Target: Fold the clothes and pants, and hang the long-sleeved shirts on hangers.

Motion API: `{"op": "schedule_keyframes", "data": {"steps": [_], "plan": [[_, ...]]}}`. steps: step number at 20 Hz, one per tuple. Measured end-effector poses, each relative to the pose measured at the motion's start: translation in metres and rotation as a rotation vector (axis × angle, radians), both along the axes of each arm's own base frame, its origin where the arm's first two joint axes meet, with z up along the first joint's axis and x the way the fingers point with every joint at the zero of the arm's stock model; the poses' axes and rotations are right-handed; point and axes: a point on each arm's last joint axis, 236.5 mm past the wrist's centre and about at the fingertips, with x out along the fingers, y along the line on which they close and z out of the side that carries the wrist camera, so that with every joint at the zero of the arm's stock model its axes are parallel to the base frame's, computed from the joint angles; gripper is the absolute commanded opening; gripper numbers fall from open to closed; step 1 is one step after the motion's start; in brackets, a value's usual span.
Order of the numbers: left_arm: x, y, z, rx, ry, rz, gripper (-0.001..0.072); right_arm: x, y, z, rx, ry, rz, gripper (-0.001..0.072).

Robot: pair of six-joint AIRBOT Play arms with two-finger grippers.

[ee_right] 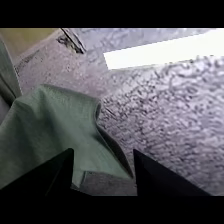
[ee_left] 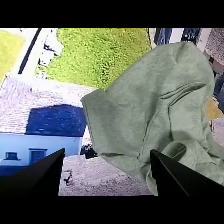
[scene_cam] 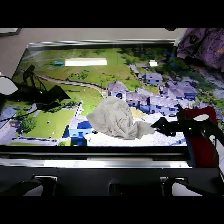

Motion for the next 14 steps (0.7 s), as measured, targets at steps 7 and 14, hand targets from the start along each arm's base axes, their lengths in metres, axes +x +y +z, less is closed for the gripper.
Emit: {"op": "schedule_keyframes", "data": {"steps": [7, 14], "plan": [[-0.014, 0.003, -0.054, 0.017, 0.105, 0.001, 0.0614, -0.005, 0.034, -0.007, 0.011, -0.010, 0.110, 0.0035], [-0.021, -0.038, -0.131, -0.133, 0.170, -0.048, 0.0612, -0.016, 0.031, 0.013, -0.049, -0.034, 0.164, 0.0036]]}}
